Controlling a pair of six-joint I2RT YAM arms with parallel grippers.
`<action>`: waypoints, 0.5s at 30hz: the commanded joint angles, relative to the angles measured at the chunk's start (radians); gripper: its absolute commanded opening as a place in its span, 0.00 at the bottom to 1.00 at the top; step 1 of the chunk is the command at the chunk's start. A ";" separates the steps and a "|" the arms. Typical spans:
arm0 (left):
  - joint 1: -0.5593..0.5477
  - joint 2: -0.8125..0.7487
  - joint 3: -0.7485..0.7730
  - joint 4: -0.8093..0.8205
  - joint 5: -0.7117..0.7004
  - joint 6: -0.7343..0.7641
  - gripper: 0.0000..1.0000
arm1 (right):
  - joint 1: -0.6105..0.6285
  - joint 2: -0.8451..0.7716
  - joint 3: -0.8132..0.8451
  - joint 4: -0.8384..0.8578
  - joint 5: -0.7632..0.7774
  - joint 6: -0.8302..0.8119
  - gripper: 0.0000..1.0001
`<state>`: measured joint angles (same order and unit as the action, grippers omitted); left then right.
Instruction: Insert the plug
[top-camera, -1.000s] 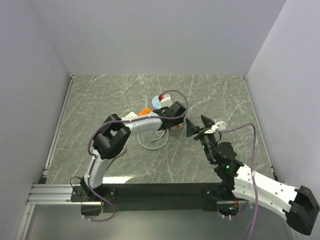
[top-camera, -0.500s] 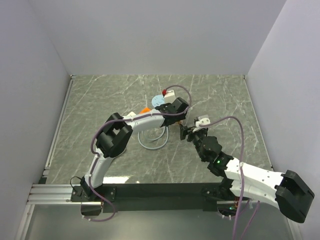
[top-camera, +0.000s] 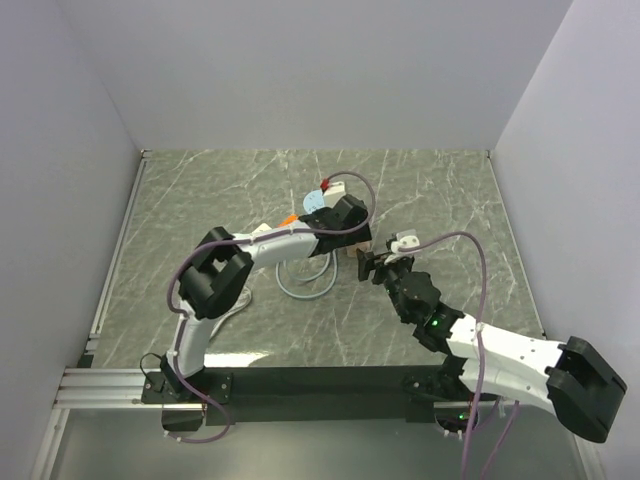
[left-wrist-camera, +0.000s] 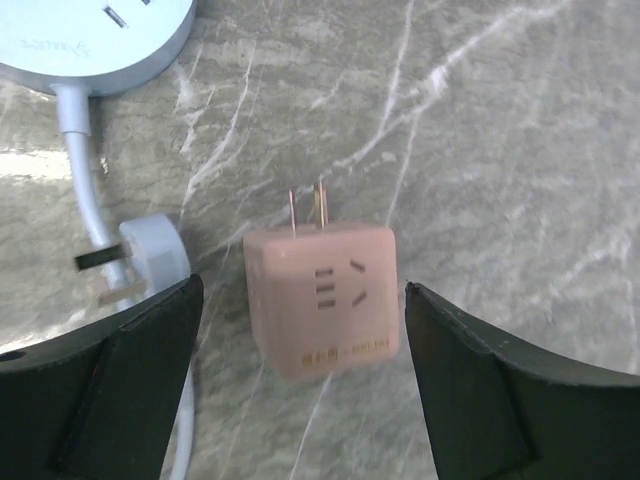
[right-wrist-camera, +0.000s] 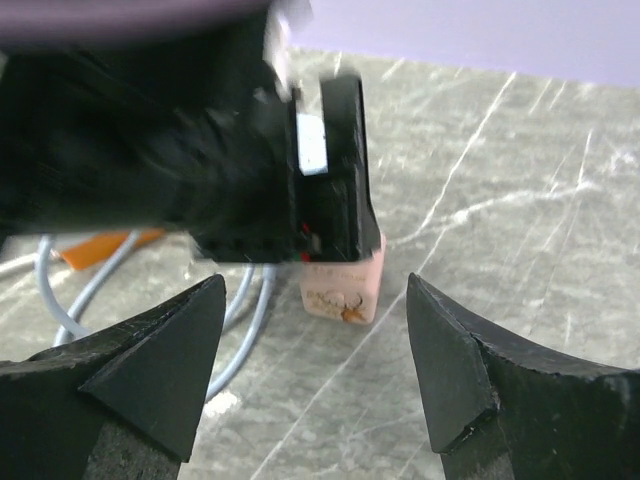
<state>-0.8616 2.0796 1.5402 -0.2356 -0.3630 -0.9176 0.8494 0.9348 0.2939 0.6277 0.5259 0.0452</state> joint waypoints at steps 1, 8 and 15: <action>0.025 -0.148 -0.054 0.080 0.061 0.066 0.88 | -0.022 0.062 0.024 0.021 -0.018 0.059 0.80; 0.131 -0.302 -0.247 0.226 0.211 0.157 0.89 | -0.023 0.243 0.123 0.009 -0.015 0.143 0.81; 0.240 -0.366 -0.313 0.262 0.271 0.183 0.89 | -0.029 0.410 0.206 -0.010 0.022 0.272 0.81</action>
<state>-0.6384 1.7699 1.2675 -0.0204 -0.1406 -0.7784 0.8303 1.3083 0.4522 0.6048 0.5117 0.2287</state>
